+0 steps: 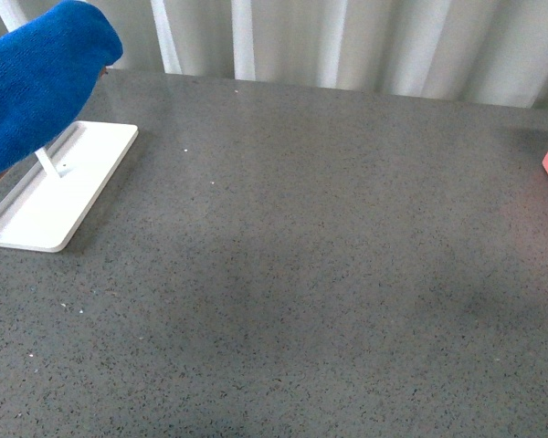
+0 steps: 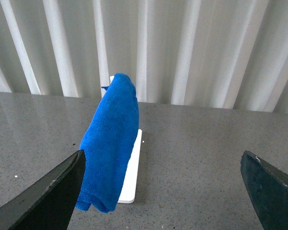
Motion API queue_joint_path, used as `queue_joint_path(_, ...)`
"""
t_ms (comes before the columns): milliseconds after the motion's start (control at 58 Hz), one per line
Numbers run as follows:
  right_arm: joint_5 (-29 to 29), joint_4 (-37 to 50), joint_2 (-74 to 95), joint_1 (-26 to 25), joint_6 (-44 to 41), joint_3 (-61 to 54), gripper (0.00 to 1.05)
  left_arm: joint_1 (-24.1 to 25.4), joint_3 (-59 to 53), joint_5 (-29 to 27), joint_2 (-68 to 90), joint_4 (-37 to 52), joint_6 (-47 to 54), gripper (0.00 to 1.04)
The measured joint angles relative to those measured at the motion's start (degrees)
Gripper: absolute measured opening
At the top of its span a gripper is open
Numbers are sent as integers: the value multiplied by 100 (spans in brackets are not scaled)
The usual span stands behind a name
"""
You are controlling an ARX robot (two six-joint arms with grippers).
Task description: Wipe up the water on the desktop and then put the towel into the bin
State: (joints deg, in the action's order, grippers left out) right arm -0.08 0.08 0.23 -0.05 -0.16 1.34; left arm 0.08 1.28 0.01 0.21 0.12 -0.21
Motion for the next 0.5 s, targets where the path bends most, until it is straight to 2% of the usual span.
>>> queue_joint_path(500,0,0,0,0,2,0,98,0,0,0,0,0,-2,98)
